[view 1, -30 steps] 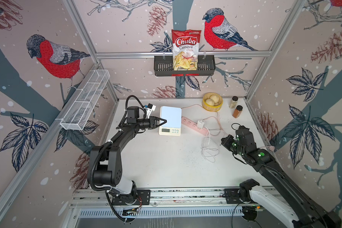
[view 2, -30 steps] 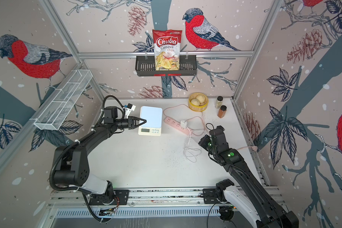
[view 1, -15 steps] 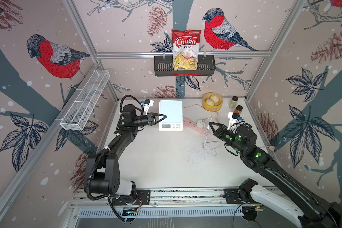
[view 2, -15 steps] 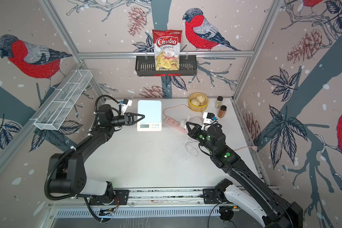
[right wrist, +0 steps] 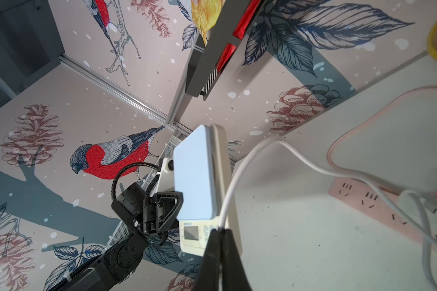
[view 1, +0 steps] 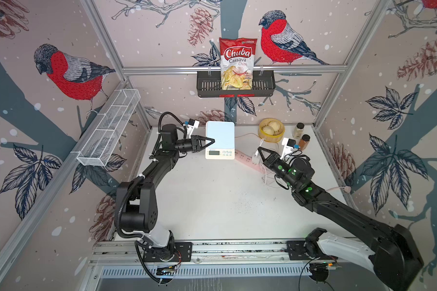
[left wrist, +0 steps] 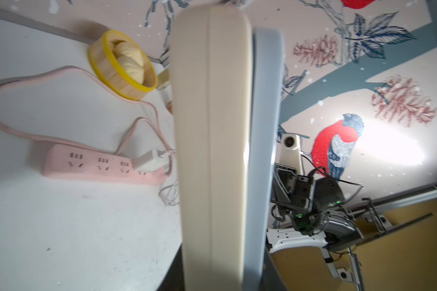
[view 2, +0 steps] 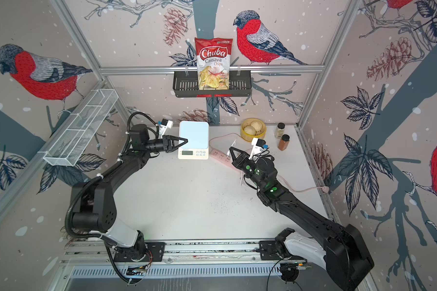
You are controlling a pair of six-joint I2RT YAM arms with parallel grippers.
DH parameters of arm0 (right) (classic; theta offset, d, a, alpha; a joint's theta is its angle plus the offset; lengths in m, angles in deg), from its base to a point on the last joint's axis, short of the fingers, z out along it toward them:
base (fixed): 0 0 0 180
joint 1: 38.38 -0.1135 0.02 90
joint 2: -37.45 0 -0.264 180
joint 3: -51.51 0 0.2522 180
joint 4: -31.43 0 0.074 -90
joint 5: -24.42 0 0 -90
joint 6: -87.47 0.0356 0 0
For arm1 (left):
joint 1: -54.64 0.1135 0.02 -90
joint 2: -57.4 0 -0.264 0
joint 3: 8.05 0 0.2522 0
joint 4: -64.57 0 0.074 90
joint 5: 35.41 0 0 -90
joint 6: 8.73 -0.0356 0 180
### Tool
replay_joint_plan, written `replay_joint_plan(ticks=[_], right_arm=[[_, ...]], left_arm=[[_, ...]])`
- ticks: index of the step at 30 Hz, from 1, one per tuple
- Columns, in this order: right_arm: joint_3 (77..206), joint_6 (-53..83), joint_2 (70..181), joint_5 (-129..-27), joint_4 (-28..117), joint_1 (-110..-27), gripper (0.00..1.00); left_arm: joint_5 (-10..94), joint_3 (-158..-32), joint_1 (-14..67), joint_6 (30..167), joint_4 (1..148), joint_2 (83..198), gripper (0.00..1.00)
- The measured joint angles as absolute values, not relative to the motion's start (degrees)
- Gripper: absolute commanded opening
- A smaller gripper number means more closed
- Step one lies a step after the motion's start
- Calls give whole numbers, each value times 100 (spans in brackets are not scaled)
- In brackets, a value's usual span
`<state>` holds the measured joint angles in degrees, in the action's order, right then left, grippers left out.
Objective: Charge the electronic scale
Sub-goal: Place the electronic scale at the center of the board.
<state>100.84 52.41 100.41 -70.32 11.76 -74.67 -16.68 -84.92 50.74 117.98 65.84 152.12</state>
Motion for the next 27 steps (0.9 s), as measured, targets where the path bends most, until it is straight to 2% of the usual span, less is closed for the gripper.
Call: replay_joint_plan(ticks=[6,9,11,12,14,17,23,27], right_arm=[[9739,5602,10050,-7137,717,-7461,0],[9608,5698,9980,-7134,634,-7513,0],[9599,5759,9953,-7134,636,-7594,0],[9599,5759,9943,-7134,643,-7631,0],[9573,5763,9925,-7132,656,-7675,0],[9477,5881,9864,-7080,687,-7701,0],[9477,6039,9766,-6984,820,-7732,0],[9520,6065,9783,-6981,866,-7734,0]], left_arm=[[-1097,-7194,5072,11533,7120,16042,0],[-929,-7052,5068,11472,7135,16232,2],[-697,-7244,5065,11199,7459,16350,16],[-623,-7397,5057,11005,7679,16385,28],[-369,-7614,5039,10727,8055,16370,39],[245,-7721,5009,10334,8573,16265,63],[1255,-7808,4996,9890,9467,15767,65],[2074,-8143,4591,9614,9885,14973,64]])
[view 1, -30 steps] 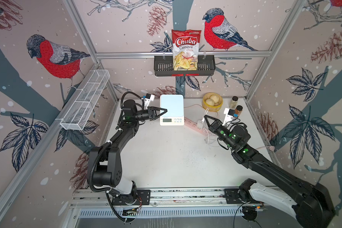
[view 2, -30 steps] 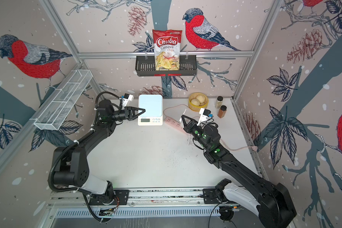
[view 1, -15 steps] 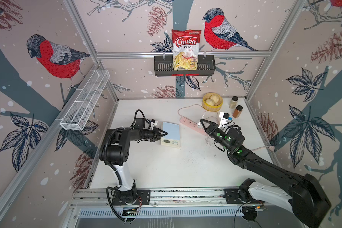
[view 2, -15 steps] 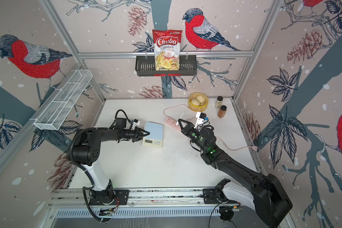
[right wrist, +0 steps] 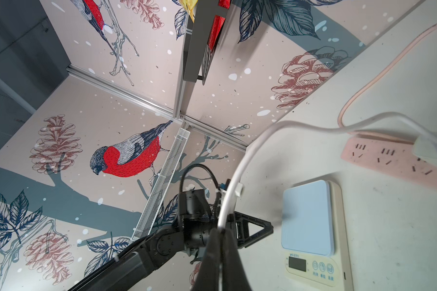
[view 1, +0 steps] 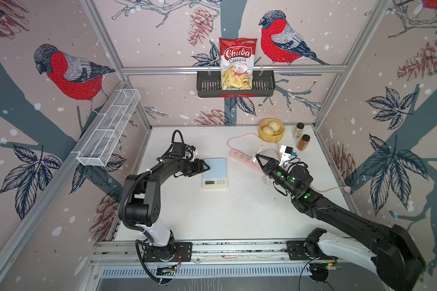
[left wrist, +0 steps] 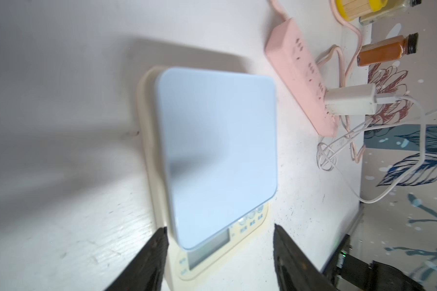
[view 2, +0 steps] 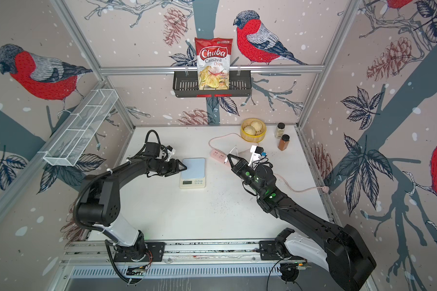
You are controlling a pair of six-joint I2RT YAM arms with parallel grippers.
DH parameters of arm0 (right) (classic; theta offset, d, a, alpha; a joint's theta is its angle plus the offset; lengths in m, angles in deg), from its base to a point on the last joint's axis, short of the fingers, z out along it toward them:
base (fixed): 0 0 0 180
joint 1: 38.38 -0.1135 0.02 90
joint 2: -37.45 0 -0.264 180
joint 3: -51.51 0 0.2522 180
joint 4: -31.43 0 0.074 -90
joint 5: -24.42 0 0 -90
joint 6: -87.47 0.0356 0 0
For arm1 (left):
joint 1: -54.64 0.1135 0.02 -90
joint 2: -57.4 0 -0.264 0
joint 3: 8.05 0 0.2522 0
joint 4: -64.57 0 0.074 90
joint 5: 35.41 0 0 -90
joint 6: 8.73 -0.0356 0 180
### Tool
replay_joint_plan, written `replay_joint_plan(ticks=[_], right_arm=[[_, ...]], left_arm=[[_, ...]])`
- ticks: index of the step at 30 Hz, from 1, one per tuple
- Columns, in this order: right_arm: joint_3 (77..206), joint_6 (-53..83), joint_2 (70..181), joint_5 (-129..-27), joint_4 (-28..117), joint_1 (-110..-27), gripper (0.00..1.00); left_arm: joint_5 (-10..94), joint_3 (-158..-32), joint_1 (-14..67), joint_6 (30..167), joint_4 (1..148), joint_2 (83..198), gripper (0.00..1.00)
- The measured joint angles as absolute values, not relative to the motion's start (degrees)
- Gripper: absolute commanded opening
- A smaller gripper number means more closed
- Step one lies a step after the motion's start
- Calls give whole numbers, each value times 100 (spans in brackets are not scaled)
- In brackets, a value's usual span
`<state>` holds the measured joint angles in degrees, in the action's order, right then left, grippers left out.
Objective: Charge the electronic scale
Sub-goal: Place the electronic scale at the center of the board, then adjust the charging cable.
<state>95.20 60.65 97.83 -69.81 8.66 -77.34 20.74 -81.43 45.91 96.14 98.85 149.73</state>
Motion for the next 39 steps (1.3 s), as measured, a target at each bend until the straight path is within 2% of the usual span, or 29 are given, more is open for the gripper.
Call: replay_joint_plan(ticks=[5,9,18,25,32,39], right_arm=[[9658,6091,9868,-7010,1025,-7734,0],[9665,6192,9870,-7025,1097,-7740,0],[9732,6257,9888,-6933,1425,-7747,0],[9783,6358,9949,-6898,1535,-7762,0],[9783,6380,9925,-6787,1670,-7771,0],[9794,6408,9921,-6756,1714,-7778,0]], left_arm=[[2879,-8744,3396,9276,9730,14060,62],[3023,-8912,2495,9201,9135,13743,58],[3043,-9091,1446,9210,8501,13870,53],[3255,-9354,1109,9138,8560,14285,40],[3464,-9465,1046,9131,8805,14473,45],[3528,-9463,978,9101,8927,14569,38]])
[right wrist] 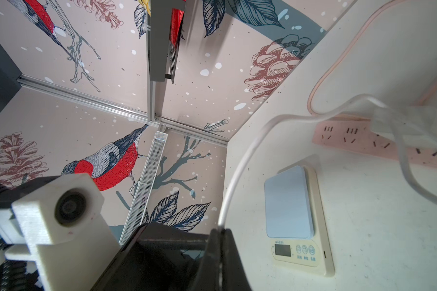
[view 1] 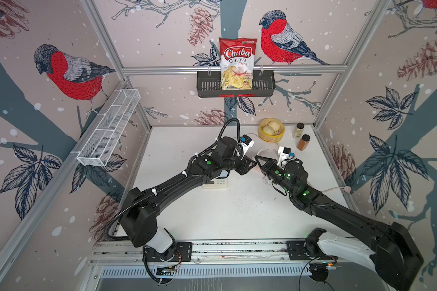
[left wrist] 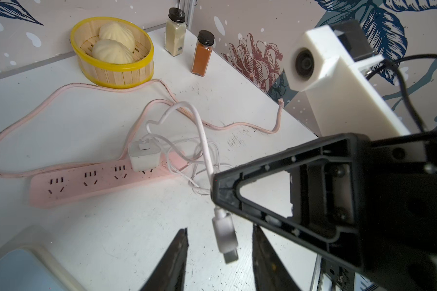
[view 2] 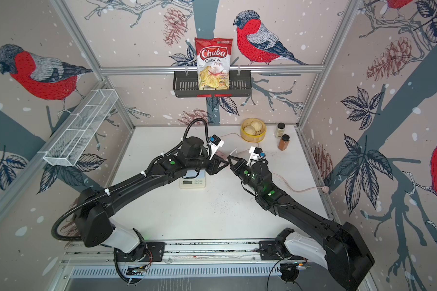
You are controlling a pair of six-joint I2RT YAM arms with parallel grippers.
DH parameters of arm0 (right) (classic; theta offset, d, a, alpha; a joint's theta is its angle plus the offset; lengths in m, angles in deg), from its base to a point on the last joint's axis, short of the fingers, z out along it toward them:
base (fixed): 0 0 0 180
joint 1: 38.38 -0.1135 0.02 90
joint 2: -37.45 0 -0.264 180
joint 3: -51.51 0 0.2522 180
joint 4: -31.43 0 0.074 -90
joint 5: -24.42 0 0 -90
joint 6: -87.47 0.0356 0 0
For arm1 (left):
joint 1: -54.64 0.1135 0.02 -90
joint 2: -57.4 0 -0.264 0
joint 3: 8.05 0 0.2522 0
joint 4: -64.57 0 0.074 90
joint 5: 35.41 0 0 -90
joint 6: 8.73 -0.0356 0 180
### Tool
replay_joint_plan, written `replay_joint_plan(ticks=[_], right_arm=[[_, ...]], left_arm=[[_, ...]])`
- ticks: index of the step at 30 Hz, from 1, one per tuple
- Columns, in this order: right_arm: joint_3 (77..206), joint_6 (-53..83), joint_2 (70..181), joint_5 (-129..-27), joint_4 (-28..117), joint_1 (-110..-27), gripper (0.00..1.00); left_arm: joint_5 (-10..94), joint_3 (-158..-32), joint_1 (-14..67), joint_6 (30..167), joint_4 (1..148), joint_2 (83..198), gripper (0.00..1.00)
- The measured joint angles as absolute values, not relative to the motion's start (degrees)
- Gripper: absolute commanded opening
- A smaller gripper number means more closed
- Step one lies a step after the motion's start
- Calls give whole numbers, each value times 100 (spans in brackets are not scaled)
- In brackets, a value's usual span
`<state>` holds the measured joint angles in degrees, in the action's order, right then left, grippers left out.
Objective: Charge the electronic scale
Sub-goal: Adjust the charging cable.
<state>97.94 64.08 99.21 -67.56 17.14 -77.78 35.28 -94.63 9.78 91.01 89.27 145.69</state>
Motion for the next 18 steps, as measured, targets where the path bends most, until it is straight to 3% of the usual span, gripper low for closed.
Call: replay_joint_plan(ticks=[9,13,18], right_arm=[[9796,6513,9967,-6783,1712,-7784,1],[9796,6515,9973,-6824,1727,-7782,16],[9805,6531,9792,-7027,2024,-7718,50]], left_arm=[[3530,-9555,954,8992,9017,14645,17],[3689,-9568,952,8917,9115,14615,8],[3827,-9568,952,8618,9264,14523,4]])
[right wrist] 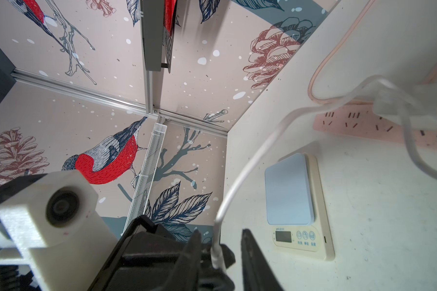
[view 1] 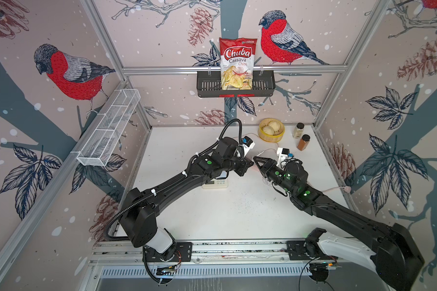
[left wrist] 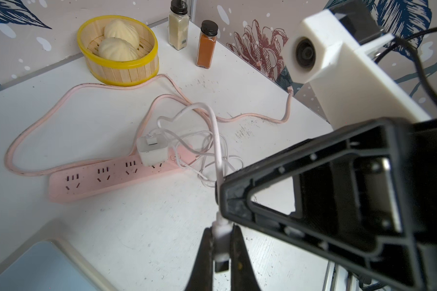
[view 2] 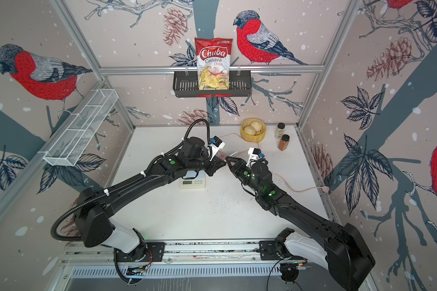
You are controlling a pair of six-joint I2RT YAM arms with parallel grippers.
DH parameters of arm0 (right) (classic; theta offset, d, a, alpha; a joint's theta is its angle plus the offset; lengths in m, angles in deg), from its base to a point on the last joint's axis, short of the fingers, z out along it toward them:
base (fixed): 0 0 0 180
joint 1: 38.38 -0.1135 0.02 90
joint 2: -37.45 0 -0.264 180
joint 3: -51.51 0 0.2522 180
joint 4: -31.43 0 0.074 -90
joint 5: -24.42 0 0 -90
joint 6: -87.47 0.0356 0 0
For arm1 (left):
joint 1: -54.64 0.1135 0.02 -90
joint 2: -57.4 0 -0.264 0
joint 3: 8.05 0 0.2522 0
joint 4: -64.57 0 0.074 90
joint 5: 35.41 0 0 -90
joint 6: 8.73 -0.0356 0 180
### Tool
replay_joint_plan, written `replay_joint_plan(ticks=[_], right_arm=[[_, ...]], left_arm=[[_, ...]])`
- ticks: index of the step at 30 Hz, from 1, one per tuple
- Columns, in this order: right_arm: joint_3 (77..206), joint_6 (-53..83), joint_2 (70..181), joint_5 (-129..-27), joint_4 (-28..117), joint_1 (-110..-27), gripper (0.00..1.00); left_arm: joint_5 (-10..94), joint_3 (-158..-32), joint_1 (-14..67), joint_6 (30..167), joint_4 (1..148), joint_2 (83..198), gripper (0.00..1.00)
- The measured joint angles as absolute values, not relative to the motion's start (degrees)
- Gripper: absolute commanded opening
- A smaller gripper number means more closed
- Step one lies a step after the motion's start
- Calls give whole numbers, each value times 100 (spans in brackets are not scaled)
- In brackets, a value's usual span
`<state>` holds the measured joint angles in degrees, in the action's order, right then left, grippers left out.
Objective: Charge the electronic scale
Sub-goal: Adjust the charging cable.
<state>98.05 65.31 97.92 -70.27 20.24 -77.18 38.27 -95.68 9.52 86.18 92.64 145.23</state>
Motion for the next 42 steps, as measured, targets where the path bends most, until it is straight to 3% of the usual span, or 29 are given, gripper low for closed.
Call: replay_joint_plan(ticks=[3,12,20,24,27,28,29,32,33,36,42], right_arm=[[9853,6535,9641,-7115,2317,-7609,56],[10209,6500,9807,-7718,3010,-7504,44],[10587,6336,10356,-8096,3117,-7673,9],[10624,6286,10391,-8101,3259,-7692,1],[10674,6205,10388,-8094,3364,-7716,0],[10683,6190,10384,-8076,3386,-7729,0],[10683,6185,10373,-8059,3403,-7736,0],[10640,6174,10266,-8044,3401,-7740,0],[10578,6176,10185,-7985,3379,-7745,0],[10323,6194,9938,-7729,3246,-7745,0],[9844,6358,10072,-7233,2774,-7810,0]], left_arm=[[3834,-9566,952,8364,9358,14492,4],[3808,-9592,952,7573,9614,14460,5],[3812,-9620,952,7256,9887,14460,4],[3829,-9561,952,7206,9955,14425,5],[3829,-9535,952,7186,9957,14401,6],[3832,-9533,952,7184,9959,14396,15],[3832,-9531,952,7180,9959,14394,36],[4011,-9509,948,7147,9955,14357,75],[4087,-9465,963,7153,9950,14305,95],[4079,-9207,1227,7324,9852,13972,98],[3873,-8226,2674,8447,9308,13175,98]])
